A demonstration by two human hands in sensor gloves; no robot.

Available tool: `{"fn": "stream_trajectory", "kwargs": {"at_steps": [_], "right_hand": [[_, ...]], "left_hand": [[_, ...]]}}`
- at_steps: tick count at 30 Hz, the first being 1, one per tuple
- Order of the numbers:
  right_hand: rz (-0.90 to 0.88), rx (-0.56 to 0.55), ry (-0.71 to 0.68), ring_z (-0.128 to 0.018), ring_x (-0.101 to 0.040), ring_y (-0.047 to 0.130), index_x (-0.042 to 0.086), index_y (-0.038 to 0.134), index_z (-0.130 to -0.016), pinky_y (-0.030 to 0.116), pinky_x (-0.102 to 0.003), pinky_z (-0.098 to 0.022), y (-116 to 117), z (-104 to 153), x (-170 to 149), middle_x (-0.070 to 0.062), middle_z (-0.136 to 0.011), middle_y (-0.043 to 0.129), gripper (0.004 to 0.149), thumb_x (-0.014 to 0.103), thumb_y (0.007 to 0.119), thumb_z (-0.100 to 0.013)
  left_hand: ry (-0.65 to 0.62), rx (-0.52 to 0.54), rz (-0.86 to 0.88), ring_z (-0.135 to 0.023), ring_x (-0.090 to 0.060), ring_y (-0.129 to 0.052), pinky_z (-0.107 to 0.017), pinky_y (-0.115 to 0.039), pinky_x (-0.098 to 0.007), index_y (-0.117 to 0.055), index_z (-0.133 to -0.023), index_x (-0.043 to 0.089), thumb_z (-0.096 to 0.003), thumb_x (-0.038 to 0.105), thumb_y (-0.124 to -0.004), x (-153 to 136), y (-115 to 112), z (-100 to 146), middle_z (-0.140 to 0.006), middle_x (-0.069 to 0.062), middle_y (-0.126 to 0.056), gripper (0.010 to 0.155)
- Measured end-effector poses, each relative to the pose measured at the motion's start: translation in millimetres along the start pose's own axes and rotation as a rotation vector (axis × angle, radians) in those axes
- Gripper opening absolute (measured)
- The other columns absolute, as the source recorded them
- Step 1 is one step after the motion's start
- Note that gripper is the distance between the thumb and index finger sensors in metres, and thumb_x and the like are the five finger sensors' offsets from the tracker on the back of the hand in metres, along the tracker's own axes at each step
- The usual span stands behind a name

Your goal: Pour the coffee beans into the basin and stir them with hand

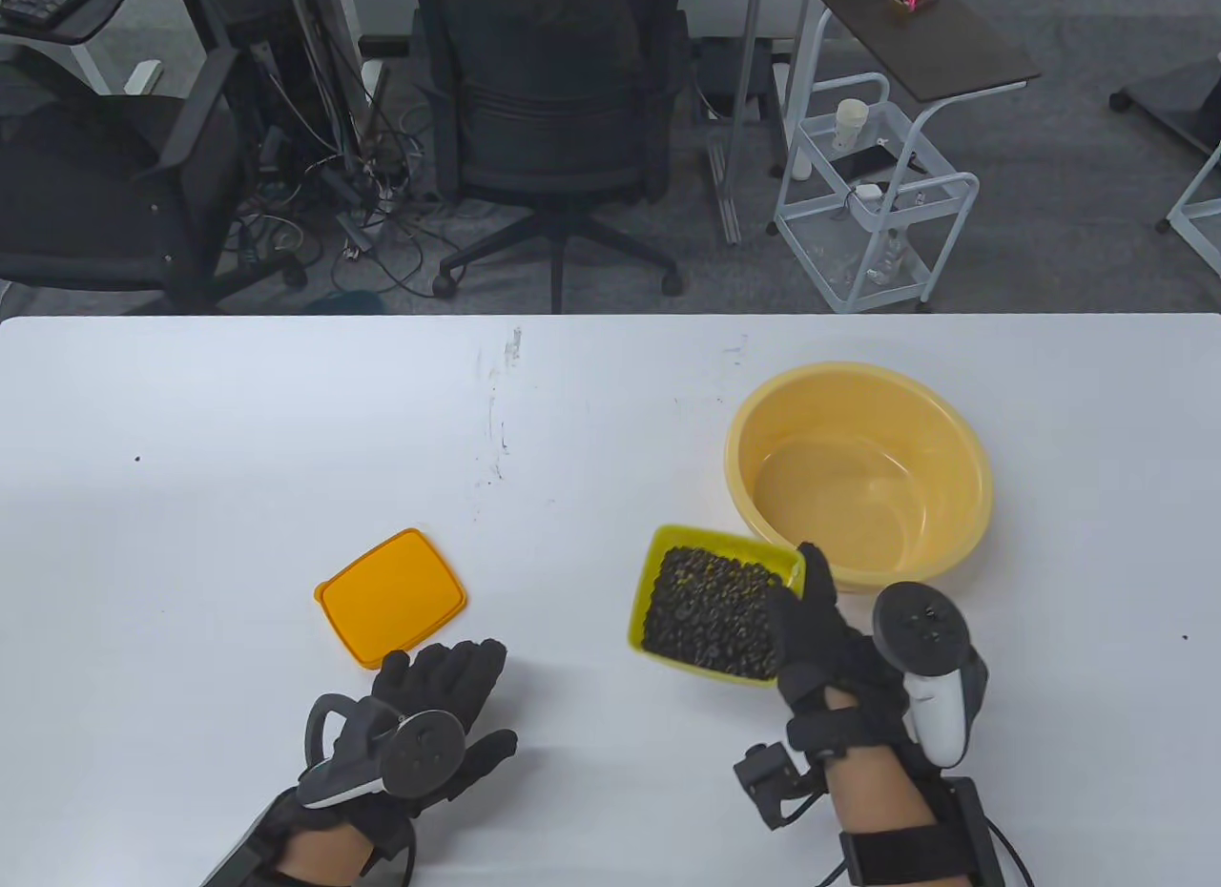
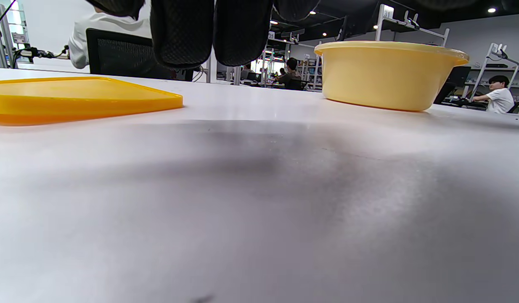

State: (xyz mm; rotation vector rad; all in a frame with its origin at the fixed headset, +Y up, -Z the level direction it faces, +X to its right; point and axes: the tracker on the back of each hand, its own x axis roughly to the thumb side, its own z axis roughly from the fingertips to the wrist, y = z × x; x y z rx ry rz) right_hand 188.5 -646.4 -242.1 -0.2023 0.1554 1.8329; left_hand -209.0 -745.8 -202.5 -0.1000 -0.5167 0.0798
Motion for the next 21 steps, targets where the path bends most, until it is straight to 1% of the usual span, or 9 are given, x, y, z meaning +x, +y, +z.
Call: {"fn": "stream_trajectory", "kwargs": {"at_steps": [1,3,5,6,8,10,13,17,21], "right_hand": [[-0.013,-0.043,-0.003,-0.066,-0.041,0.078,0.005,0.009,-0.106,0.046,-0.065,-0.060,-10.6,-4.3,3.9,-0.030,-0.093,0.046,0.070,0.041,0.046,-0.058],[0.003,-0.192,-0.010,-0.068,-0.040,0.076,0.006,0.007,-0.105,0.045,-0.065,-0.062,-39.8,-18.2,13.1,-0.028,-0.094,0.043,0.071,0.043,0.046,-0.058],[0.051,-0.285,0.005,-0.070,-0.040,0.074,0.008,0.005,-0.105,0.042,-0.065,-0.062,-55.7,-28.6,16.7,-0.028,-0.095,0.040,0.071,0.044,0.046,-0.058],[0.092,-0.339,0.020,-0.071,-0.041,0.073,0.009,0.005,-0.105,0.041,-0.066,-0.063,-62.5,-34.6,18.1,-0.027,-0.095,0.039,0.071,0.044,0.046,-0.058],[0.243,-0.447,0.047,-0.072,-0.041,0.071,0.011,0.004,-0.105,0.038,-0.066,-0.063,-71.1,-47.1,18.2,-0.027,-0.096,0.038,0.071,0.044,0.046,-0.058],[0.361,-0.496,0.058,-0.073,-0.041,0.069,0.012,0.002,-0.105,0.036,-0.067,-0.064,-72.3,-55.3,17.3,-0.026,-0.097,0.036,0.072,0.045,0.047,-0.058],[0.477,-0.556,0.044,-0.076,-0.041,0.066,0.014,0.000,-0.105,0.033,-0.067,-0.065,-71.0,-64.9,15.4,-0.024,-0.098,0.033,0.072,0.045,0.046,-0.058],[0.543,-0.599,0.047,-0.078,-0.040,0.064,0.017,0.000,-0.104,0.032,-0.067,-0.067,-71.7,-72.2,12.8,-0.022,-0.099,0.032,0.071,0.046,0.045,-0.058],[0.565,-0.602,0.049,-0.078,-0.040,0.064,0.017,0.000,-0.105,0.031,-0.067,-0.067,-70.3,-74.7,12.4,-0.022,-0.100,0.032,0.071,0.046,0.046,-0.058]], "left_hand": [[-0.001,0.000,-0.003,-0.101,-0.049,-0.073,-0.073,-0.049,-0.066,-0.035,-0.114,0.022,-0.0506,0.069,-0.054,0.5,0.1,-0.1,-0.114,-0.017,-0.061,0.082],[-0.004,-0.004,-0.016,-0.101,-0.050,-0.072,-0.073,-0.049,-0.066,-0.035,-0.114,0.022,-0.0505,0.069,-0.054,1.7,-0.3,-0.3,-0.115,-0.017,-0.060,0.082],[-0.001,-0.014,-0.024,-0.102,-0.050,-0.072,-0.073,-0.048,-0.067,-0.036,-0.114,0.022,-0.0503,0.069,-0.055,1.6,-1.2,-0.8,-0.115,-0.017,-0.061,0.082],[0.002,-0.018,-0.029,-0.103,-0.050,-0.071,-0.073,-0.048,-0.067,-0.036,-0.114,0.022,-0.0502,0.069,-0.055,1.4,-1.7,-1.2,-0.115,-0.017,-0.060,0.081],[0.005,-0.031,-0.031,-0.105,-0.049,-0.068,-0.074,-0.047,-0.067,-0.037,-0.114,0.022,-0.0500,0.069,-0.055,0.7,-2.6,-1.9,-0.116,-0.017,-0.059,0.081],[0.005,-0.031,-0.029,-0.104,-0.049,-0.069,-0.074,-0.047,-0.067,-0.039,-0.114,0.022,-0.0500,0.069,-0.055,0.5,-2.5,-1.7,-0.115,-0.017,-0.060,0.081],[0.004,-0.025,-0.028,-0.104,-0.048,-0.070,-0.074,-0.047,-0.067,-0.039,-0.114,0.022,-0.0500,0.069,-0.055,0.3,-2.3,-1.5,-0.115,-0.017,-0.061,0.081],[-0.004,-0.003,-0.025,-0.102,-0.049,-0.072,-0.074,-0.048,-0.066,-0.039,-0.114,0.022,-0.0500,0.068,-0.055,0.7,-0.5,0.1,-0.115,-0.016,-0.061,0.080],[-0.005,0.004,-0.035,-0.104,-0.048,-0.069,-0.074,-0.047,-0.067,-0.038,-0.114,0.023,-0.0501,0.068,-0.055,1.3,0.3,0.9,-0.115,-0.016,-0.060,0.080]]}}
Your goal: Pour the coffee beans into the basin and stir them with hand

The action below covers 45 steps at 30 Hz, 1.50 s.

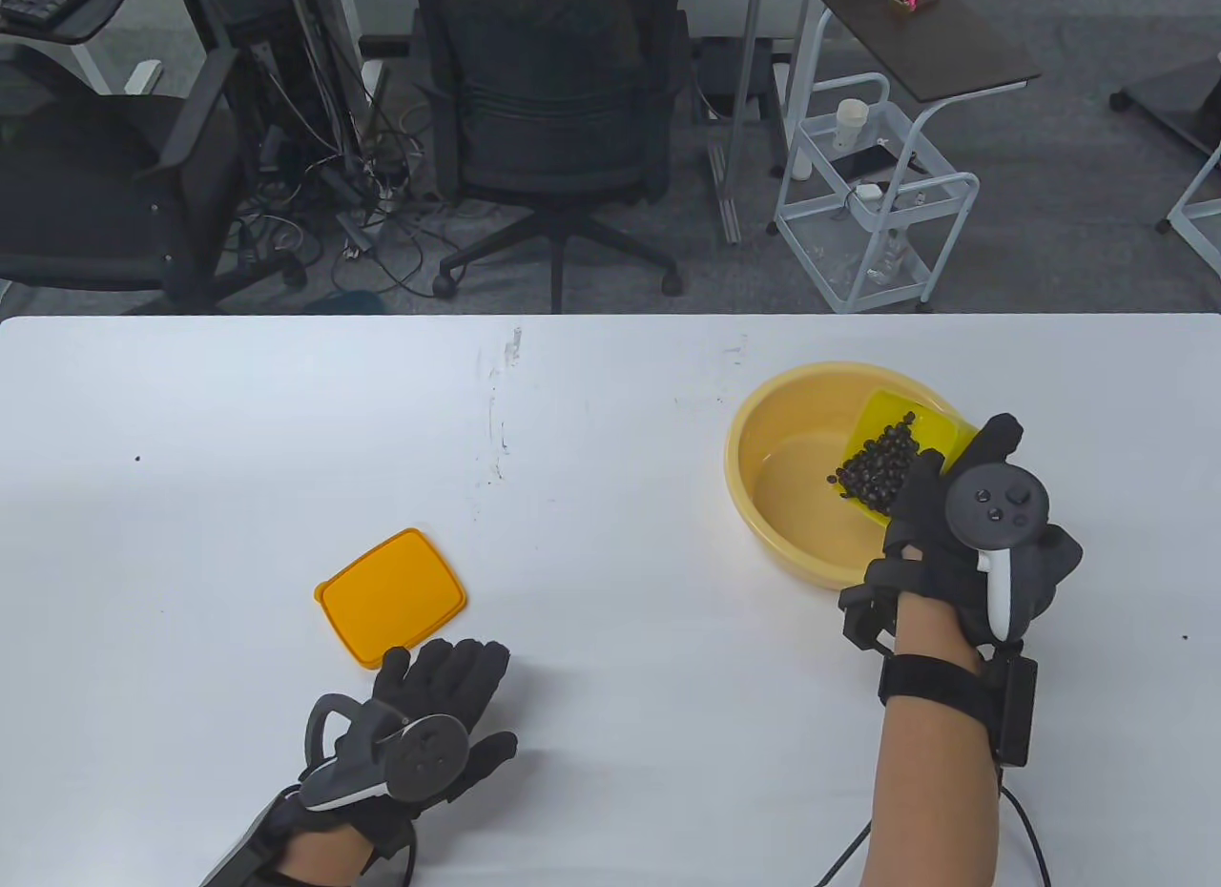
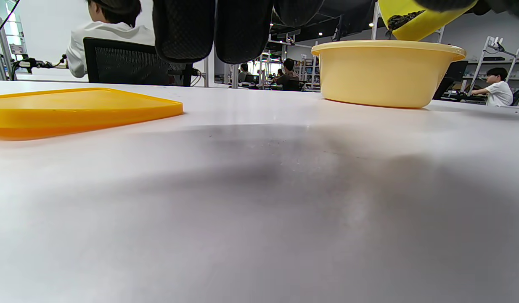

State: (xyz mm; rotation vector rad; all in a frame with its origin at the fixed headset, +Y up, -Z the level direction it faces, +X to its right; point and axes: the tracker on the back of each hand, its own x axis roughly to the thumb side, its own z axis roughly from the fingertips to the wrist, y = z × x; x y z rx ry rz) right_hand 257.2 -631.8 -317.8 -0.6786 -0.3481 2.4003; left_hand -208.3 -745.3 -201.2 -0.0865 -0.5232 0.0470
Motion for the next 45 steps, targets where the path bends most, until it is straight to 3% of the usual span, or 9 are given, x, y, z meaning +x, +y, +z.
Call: {"fn": "stream_trajectory", "kwargs": {"at_steps": [4,14,25,35,45], "right_hand": [[0.001,0.006,-0.019,-0.079,-0.039,0.063,0.018,0.000,-0.105,0.030,-0.067,-0.068,0.8,1.1,5.3,-0.021,-0.100,0.031,0.071,0.046,0.046,-0.058],[0.115,-0.026,-0.100,-0.081,-0.039,0.060,0.020,-0.001,-0.104,0.027,-0.067,-0.069,0.8,3.7,18.6,-0.019,-0.101,0.029,0.072,0.047,0.047,-0.058],[0.154,-0.030,-0.118,-0.082,-0.039,0.060,0.020,-0.001,-0.104,0.027,-0.067,-0.069,0.9,4.7,22.3,-0.018,-0.102,0.029,0.072,0.047,0.047,-0.058],[0.293,-0.061,-0.187,-0.082,-0.039,0.061,0.020,0.000,-0.105,0.027,-0.067,-0.069,-0.3,5.2,27.2,-0.018,-0.102,0.030,0.072,0.047,0.047,-0.057],[0.296,-0.065,-0.195,-0.082,-0.039,0.060,0.020,0.000,-0.105,0.027,-0.067,-0.069,-0.6,5.4,27.9,-0.018,-0.102,0.030,0.072,0.047,0.047,-0.057]], "left_hand": [[-0.014,0.003,0.002,-0.107,-0.045,-0.067,-0.074,-0.046,-0.067,-0.029,-0.113,0.021,-0.0500,0.068,-0.055,1.8,0.3,-0.1,-0.116,-0.015,-0.058,0.084],[-0.021,0.010,-0.016,-0.110,-0.044,-0.062,-0.075,-0.043,-0.067,-0.029,-0.113,0.021,-0.0501,0.068,-0.055,4.3,1.6,1.1,-0.117,-0.013,-0.056,0.083],[-0.032,0.005,-0.033,-0.115,-0.046,-0.044,-0.076,-0.038,-0.068,-0.029,-0.114,0.024,-0.0499,0.068,-0.055,6.6,0.9,0.9,-0.122,-0.012,-0.040,0.082],[-0.029,-0.002,-0.035,-0.115,-0.046,-0.044,-0.076,-0.038,-0.068,-0.028,-0.114,0.025,-0.0500,0.068,-0.055,6.8,1.0,0.5,-0.122,-0.013,-0.038,0.082],[-0.030,-0.007,-0.038,-0.114,-0.046,-0.046,-0.076,-0.039,-0.068,-0.028,-0.114,0.025,-0.0500,0.068,-0.055,7.3,0.8,0.2,-0.122,-0.011,-0.041,0.081]]}}
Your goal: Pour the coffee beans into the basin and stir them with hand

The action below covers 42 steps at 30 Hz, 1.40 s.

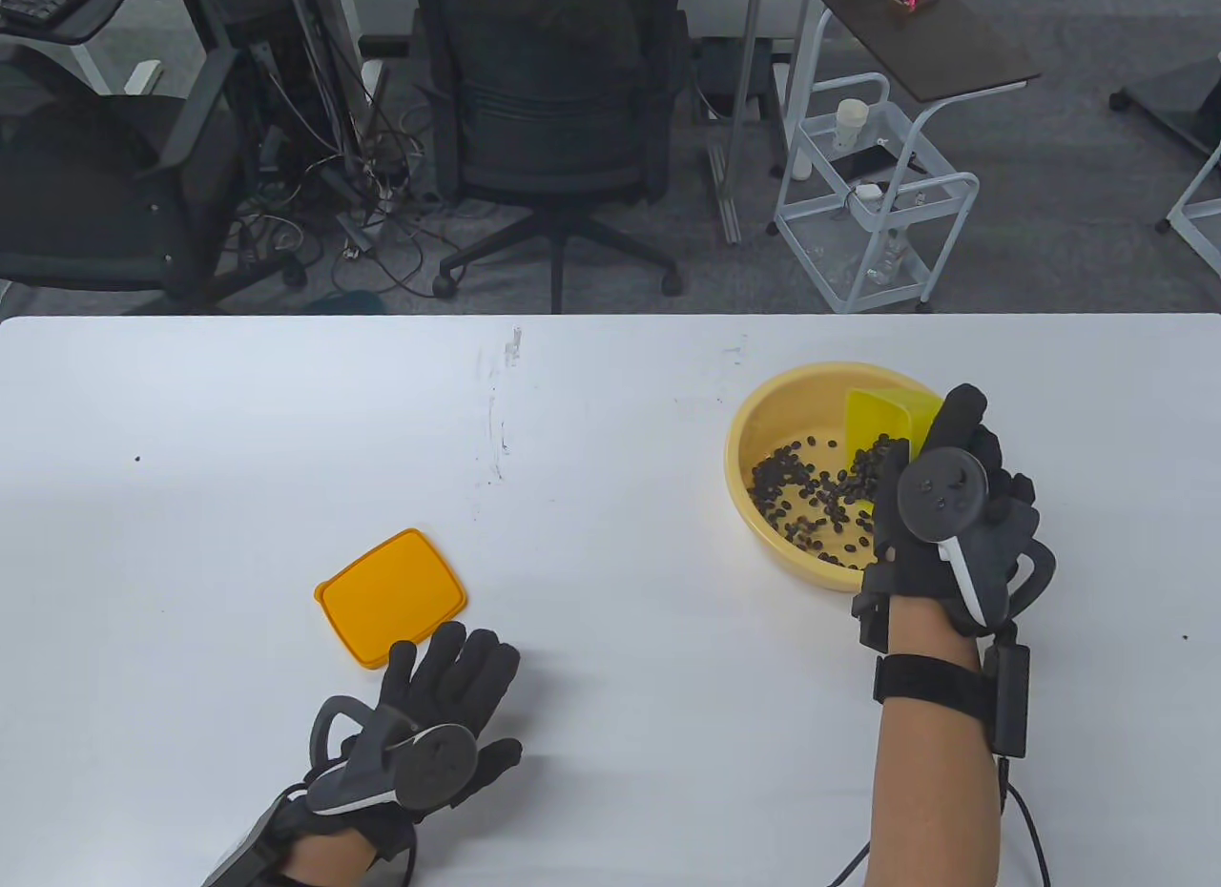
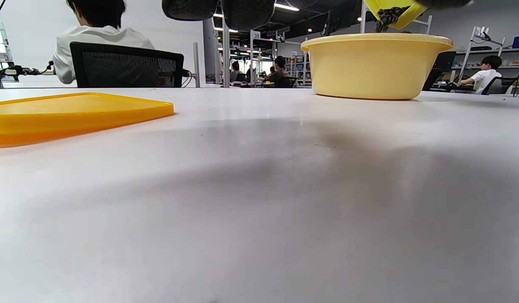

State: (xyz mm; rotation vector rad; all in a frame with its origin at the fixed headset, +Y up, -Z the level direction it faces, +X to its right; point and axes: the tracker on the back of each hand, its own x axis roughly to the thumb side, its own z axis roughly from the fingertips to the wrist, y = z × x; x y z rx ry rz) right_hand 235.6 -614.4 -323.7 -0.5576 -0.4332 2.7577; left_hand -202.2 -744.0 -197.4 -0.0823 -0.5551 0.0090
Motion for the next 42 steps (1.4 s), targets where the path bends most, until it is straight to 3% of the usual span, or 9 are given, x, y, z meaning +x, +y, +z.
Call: {"fn": "stream_trajectory", "kwargs": {"at_steps": [20,27,31,36,40,42], "right_hand": [[0.208,-0.051,-0.125,-0.083,-0.038,0.060,0.021,0.000,-0.104,0.026,-0.067,-0.069,-6.9,7.2,14.1,-0.017,-0.102,0.030,0.072,0.048,0.047,-0.057],[0.391,-0.078,-0.232,-0.082,-0.037,0.058,0.022,-0.002,-0.103,0.024,-0.067,-0.070,-6.7,15.7,26.7,-0.017,-0.101,0.029,0.073,0.050,0.046,-0.056],[0.543,-0.013,-0.287,-0.085,-0.038,0.041,0.030,-0.015,-0.095,0.008,-0.063,-0.070,2.2,23.1,35.6,-0.014,-0.101,0.013,0.074,0.050,0.044,-0.055],[0.756,-0.091,-0.444,-0.084,-0.037,0.037,0.032,-0.019,-0.091,0.006,-0.061,-0.069,6.4,45.1,48.1,-0.014,-0.099,0.009,0.074,0.050,0.043,-0.055],[0.647,-0.252,-0.486,-0.079,-0.039,0.047,0.023,-0.015,-0.096,0.018,-0.064,-0.066,-12.8,77.2,57.8,-0.020,-0.098,0.018,0.073,0.049,0.040,-0.057],[0.388,-0.257,-0.467,-0.078,-0.040,0.053,0.021,-0.008,-0.101,0.024,-0.065,-0.066,-28.6,102.4,57.5,-0.021,-0.099,0.026,0.072,0.048,0.042,-0.057]], "left_hand": [[0.005,-0.011,0.000,-0.114,-0.046,-0.048,-0.076,-0.039,-0.068,-0.029,-0.114,0.025,-0.0501,0.067,-0.055,-0.1,-0.5,-0.8,-0.121,-0.011,-0.042,0.081],[0.008,-0.015,0.000,-0.113,-0.046,-0.049,-0.076,-0.040,-0.068,-0.029,-0.114,0.025,-0.0502,0.067,-0.055,-0.4,-0.4,-1.0,-0.121,-0.011,-0.042,0.080],[0.001,-0.021,0.004,-0.114,-0.045,-0.049,-0.076,-0.040,-0.068,-0.030,-0.114,0.025,-0.0499,0.067,-0.055,-0.4,-0.6,-1.3,-0.122,-0.010,-0.043,0.081],[0.001,-0.029,0.004,-0.114,-0.045,-0.049,-0.076,-0.040,-0.068,-0.030,-0.114,0.025,-0.0498,0.067,-0.055,-0.3,-0.8,-1.5,-0.122,-0.011,-0.043,0.081],[0.006,-0.029,0.011,-0.114,-0.045,-0.050,-0.075,-0.040,-0.068,-0.030,-0.114,0.025,-0.0498,0.068,-0.055,-1.7,-0.5,-1.2,-0.121,-0.011,-0.044,0.081],[0.010,-0.030,0.039,-0.113,-0.046,-0.050,-0.075,-0.040,-0.068,-0.031,-0.114,0.025,-0.0498,0.068,-0.055,-3.9,-0.6,-1.2,-0.121,-0.011,-0.045,0.081]]}}
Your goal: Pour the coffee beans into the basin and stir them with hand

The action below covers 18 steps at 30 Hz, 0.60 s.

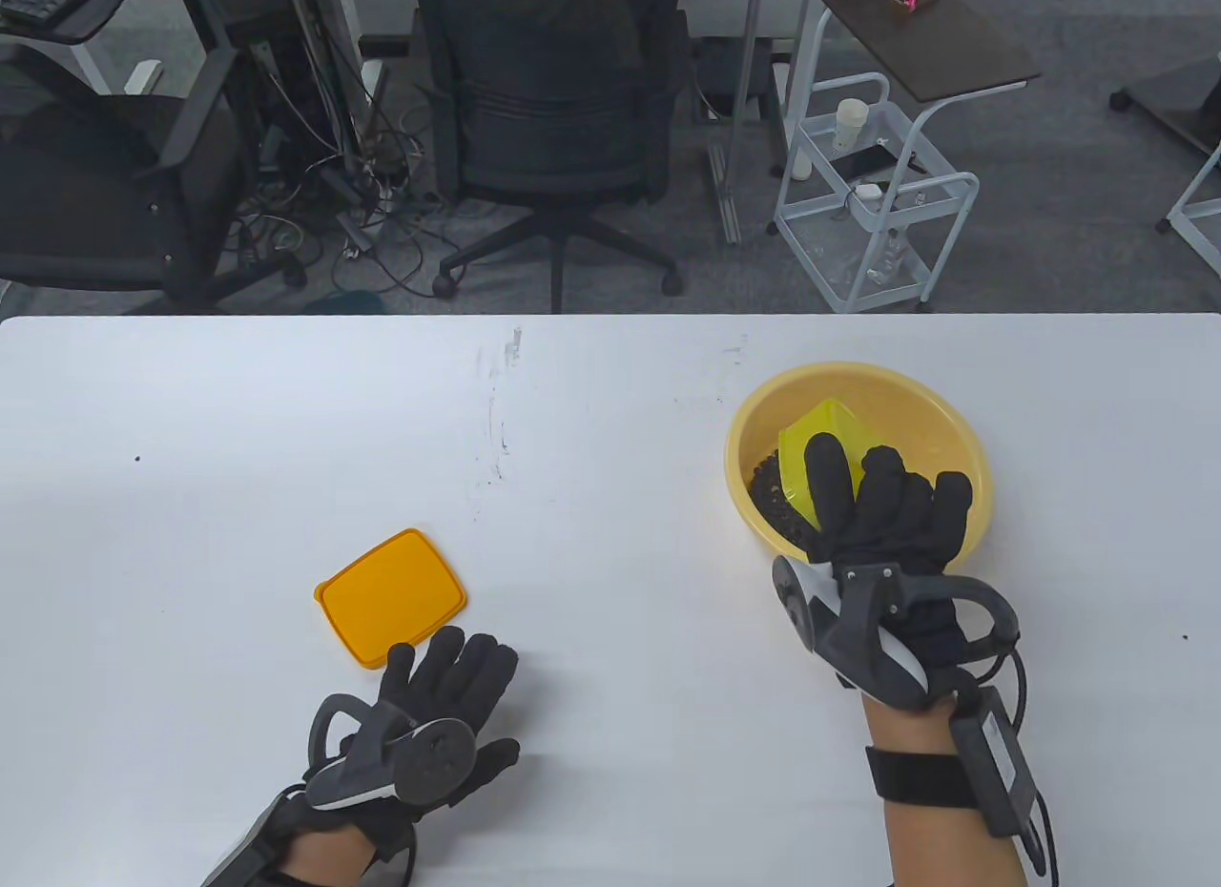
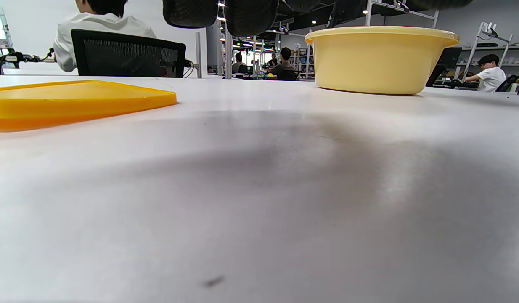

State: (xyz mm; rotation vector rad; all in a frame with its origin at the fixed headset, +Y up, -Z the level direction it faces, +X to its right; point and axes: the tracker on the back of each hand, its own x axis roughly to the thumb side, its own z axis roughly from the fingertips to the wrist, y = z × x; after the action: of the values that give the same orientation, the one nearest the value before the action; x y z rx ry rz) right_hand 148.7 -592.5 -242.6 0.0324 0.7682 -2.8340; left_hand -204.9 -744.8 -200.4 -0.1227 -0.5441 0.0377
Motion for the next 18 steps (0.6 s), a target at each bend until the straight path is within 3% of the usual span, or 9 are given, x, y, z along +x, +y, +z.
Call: {"fn": "stream_trajectory", "kwargs": {"at_steps": [4,6,9,11,14,16,18], "right_hand": [[-0.459,0.041,0.036,-0.071,-0.038,0.077,0.014,0.019,-0.109,0.044,-0.067,-0.064,-13.4,44.0,3.8,-0.019,-0.097,0.056,0.068,0.047,0.047,-0.057],[-0.689,0.151,0.056,-0.062,-0.037,0.085,0.009,0.030,-0.108,0.052,-0.065,-0.062,3.4,69.4,14.7,-0.020,-0.093,0.066,0.066,0.045,0.049,-0.056],[-0.896,0.337,0.068,-0.050,-0.036,0.089,0.003,0.037,-0.106,0.058,-0.062,-0.059,38.6,86.9,37.7,-0.022,-0.086,0.073,0.065,0.043,0.051,-0.056],[-0.986,0.468,0.049,-0.044,-0.035,0.091,0.002,0.041,-0.105,0.061,-0.061,-0.057,61.3,90.3,52.3,-0.022,-0.083,0.076,0.065,0.043,0.052,-0.056],[-1.120,0.683,0.024,-0.040,-0.035,0.091,0.000,0.040,-0.104,0.061,-0.060,-0.056,92.7,93.4,68.6,-0.024,-0.080,0.076,0.066,0.043,0.052,-0.056],[-1.152,0.694,0.066,-0.039,-0.036,0.091,-0.002,0.039,-0.104,0.061,-0.060,-0.055,99.5,97.1,69.0,-0.026,-0.080,0.075,0.066,0.043,0.051,-0.056],[-1.132,0.664,0.063,-0.037,-0.035,0.091,-0.001,0.040,-0.104,0.062,-0.060,-0.055,99.4,97.8,68.4,-0.026,-0.079,0.076,0.067,0.043,0.051,-0.056]], "left_hand": [[-0.001,0.018,0.062,-0.112,-0.046,-0.056,-0.075,-0.043,-0.068,-0.038,-0.114,0.024,-0.0505,0.069,-0.053,-3.1,3.2,1.7,-0.119,-0.011,-0.052,0.079],[-0.023,0.030,0.173,-0.111,-0.044,-0.060,-0.074,-0.044,-0.068,-0.045,-0.114,0.023,-0.0514,0.069,-0.051,-4.7,7.6,4.5,-0.118,-0.008,-0.060,0.078],[-0.045,0.052,0.349,-0.108,-0.044,-0.068,-0.073,-0.048,-0.068,-0.059,-0.110,0.019,-0.0529,0.070,-0.045,-2.5,14.8,9.5,-0.111,-0.009,-0.075,0.078],[-0.051,0.071,0.529,-0.105,-0.044,-0.071,-0.072,-0.049,-0.067,-0.062,-0.109,0.017,-0.0529,0.072,-0.042,1.9,18.4,10.2,-0.109,-0.011,-0.077,0.080],[-0.063,0.013,0.759,-0.102,-0.046,-0.073,-0.072,-0.051,-0.065,-0.060,-0.108,0.012,-0.0531,0.072,-0.043,13.1,23.5,3.3,-0.107,-0.015,-0.077,0.083],[-0.047,-0.082,0.801,-0.097,-0.052,-0.076,-0.071,-0.054,-0.064,-0.055,-0.107,0.001,-0.0528,0.071,-0.049,17.1,24.9,-4.3,-0.104,-0.025,-0.074,0.089],[-0.034,-0.173,0.800,-0.097,-0.052,-0.073,-0.072,-0.052,-0.063,-0.049,-0.108,0.000,-0.0557,0.068,-0.050,19.0,26.2,-12.6,-0.105,-0.025,-0.070,0.086]]}}
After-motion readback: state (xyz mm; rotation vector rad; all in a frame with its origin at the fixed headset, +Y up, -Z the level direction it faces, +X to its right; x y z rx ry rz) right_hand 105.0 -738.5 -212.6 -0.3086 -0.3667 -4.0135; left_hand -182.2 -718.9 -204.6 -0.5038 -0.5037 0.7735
